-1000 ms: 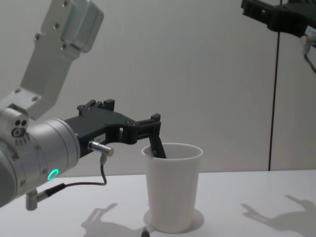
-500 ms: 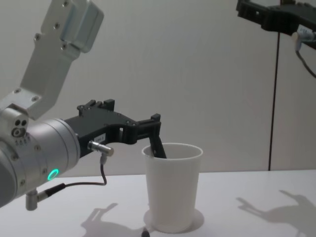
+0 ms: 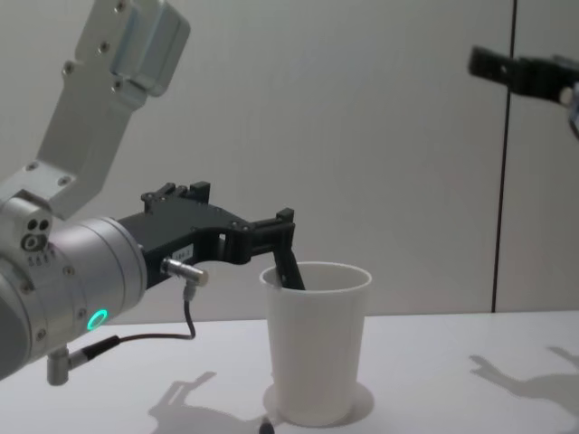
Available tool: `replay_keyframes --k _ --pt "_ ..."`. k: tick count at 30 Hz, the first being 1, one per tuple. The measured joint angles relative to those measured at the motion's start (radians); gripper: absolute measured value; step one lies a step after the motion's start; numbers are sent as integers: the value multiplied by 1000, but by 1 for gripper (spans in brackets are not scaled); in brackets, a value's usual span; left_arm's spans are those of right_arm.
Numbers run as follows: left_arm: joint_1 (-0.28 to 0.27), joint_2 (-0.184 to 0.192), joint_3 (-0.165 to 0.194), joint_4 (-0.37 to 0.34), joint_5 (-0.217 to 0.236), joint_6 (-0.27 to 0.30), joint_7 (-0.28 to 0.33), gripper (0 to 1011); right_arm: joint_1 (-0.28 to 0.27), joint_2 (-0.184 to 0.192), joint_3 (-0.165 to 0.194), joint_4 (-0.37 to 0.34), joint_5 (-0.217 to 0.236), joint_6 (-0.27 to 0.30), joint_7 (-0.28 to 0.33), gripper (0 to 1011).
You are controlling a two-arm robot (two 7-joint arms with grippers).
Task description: Place the pen into the pen holder.
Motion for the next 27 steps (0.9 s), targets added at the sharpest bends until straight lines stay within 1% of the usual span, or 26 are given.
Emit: replay_keyframes --k 4,7,9,10,15,16,19,23,25,26,27 --pt "0 0 0 0 0 0 0 1001 -25 9 8 -19 24 29 -34 1002" --pt "0 0 0 0 1 0 0 1001 -65 24 19 -45 57 59 -78 1002" --pt "2 0 0 -3 3 0 4 1001 -82 30 23 -55 73 69 -98 1002" --pt "3 0 0 -5 4 0 5 1001 -101 36 28 -67 87 76 -114 1002" --pt "15 3 1 -38 22 13 41 1001 -143 51 39 -92 120 95 -155 1002" --pt "18 4 1 -46 27 19 50 1001 -148 52 41 -95 125 97 -160 1001" --pt "37 13 3 -101 44 50 87 1001 -170 61 47 -108 143 107 -181 1002" --pt "53 20 4 -149 56 90 121 1001 -184 65 50 -117 155 114 -194 1001" --pt "69 29 4 -198 61 136 145 1001 -193 68 53 -122 161 117 -202 1002" --pt "69 29 4 -198 61 136 145 1001 -195 69 53 -123 163 118 -204 1002" --pt "77 33 3 -222 61 159 154 1001 -199 71 54 -126 166 120 -208 1002"
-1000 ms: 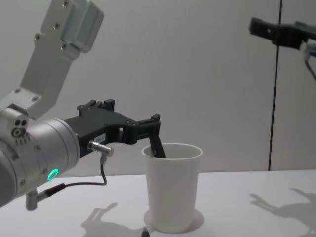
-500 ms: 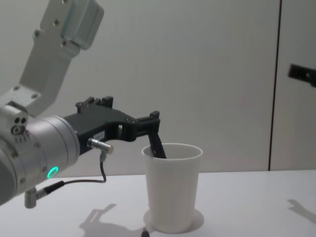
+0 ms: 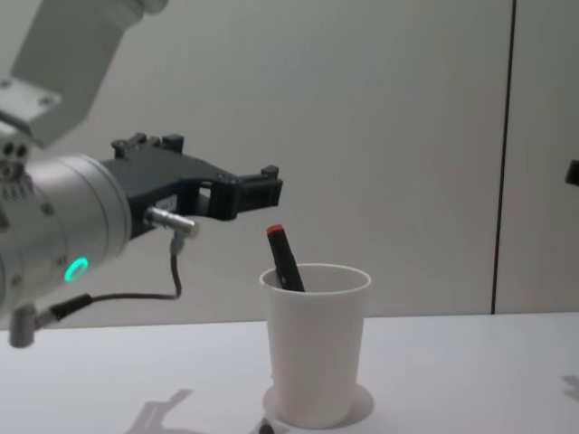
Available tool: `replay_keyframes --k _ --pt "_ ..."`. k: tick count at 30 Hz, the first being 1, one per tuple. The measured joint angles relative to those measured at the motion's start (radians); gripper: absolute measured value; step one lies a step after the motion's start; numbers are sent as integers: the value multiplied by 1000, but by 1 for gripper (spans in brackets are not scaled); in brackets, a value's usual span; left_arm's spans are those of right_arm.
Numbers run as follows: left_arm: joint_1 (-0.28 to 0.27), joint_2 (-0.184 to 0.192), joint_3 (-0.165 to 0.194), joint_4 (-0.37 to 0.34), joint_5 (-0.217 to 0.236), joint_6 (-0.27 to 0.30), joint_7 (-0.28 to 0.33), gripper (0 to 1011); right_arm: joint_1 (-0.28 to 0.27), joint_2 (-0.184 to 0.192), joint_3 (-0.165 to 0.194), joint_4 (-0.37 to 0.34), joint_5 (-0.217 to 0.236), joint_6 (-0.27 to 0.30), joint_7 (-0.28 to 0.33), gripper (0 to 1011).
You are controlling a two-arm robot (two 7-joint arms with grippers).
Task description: Place the pen into the pen holder.
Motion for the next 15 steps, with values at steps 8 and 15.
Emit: replay_keyframes --k 8,15 --pt "34 18 -9 -90 -29 113 25 1001 -16 6 4 -9 13 7 -16 1002" --pt "68 37 -26 -153 -95 204 25 1001 -24 8 6 -14 19 11 -23 1002"
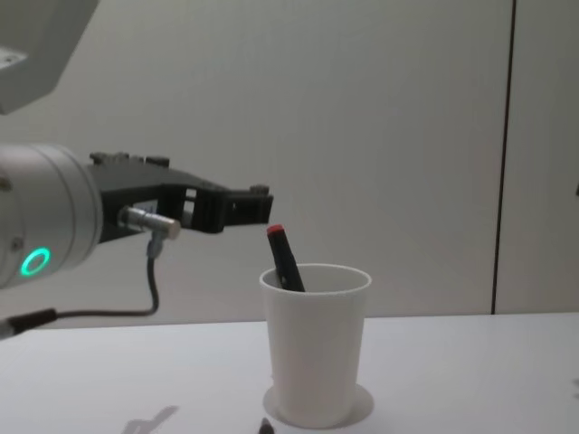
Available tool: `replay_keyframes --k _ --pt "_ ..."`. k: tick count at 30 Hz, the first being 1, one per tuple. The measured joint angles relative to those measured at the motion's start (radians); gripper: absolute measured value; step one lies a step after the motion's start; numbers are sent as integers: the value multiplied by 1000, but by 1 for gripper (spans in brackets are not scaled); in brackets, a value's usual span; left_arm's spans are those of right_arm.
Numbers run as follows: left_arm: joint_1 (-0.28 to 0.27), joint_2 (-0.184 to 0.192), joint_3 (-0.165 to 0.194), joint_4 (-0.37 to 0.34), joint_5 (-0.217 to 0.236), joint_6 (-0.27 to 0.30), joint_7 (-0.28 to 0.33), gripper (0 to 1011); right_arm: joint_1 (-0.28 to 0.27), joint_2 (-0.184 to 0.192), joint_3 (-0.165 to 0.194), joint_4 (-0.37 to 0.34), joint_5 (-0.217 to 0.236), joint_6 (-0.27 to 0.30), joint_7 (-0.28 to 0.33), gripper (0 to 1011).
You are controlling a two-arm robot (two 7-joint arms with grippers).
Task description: Place the pen into the pen holder.
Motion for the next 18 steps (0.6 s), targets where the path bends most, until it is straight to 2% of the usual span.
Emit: replay_keyframes --k 9,18 --pt "29 17 -20 -39 -98 87 -35 1001 -5 2 1 -4 4 2 -5 1002" --pt "53 26 -33 -44 -215 167 -111 1001 -8 3 2 -5 6 3 -7 1001"
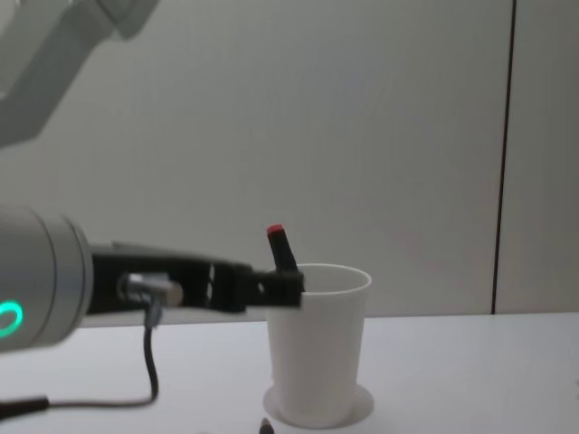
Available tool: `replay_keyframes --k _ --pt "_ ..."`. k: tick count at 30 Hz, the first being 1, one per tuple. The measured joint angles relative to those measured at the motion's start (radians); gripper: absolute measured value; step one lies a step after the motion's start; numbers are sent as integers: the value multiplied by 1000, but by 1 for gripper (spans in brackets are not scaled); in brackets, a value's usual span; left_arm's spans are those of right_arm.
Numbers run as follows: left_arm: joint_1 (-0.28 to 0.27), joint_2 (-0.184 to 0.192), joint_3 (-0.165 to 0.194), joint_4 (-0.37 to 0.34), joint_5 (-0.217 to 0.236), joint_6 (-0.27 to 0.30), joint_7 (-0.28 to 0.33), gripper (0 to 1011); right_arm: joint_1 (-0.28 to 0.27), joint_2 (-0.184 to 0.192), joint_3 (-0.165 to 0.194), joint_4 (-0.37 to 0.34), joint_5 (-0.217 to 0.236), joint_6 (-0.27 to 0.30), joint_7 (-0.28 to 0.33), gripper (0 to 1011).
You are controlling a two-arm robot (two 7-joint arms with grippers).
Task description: Place the pen into the pen holder.
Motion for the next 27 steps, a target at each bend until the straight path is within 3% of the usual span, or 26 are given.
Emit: replay_keyframes --k 6,12,22,27 --pt "6 -5 4 14 -33 31 -38 1001 -1 1 0 -1 0 1 -1 1002" --pt "12 -16 18 29 -33 44 -62 1001 -1 1 0 -1 1 1 -2 1001" --pt "8 -38 48 51 33 72 -88 1001 -2 1 0 -1 2 1 -2 1001" --pt "-4 -53 69 61 96 99 -99 1001 -2 1 0 -1 2 1 -2 1002"
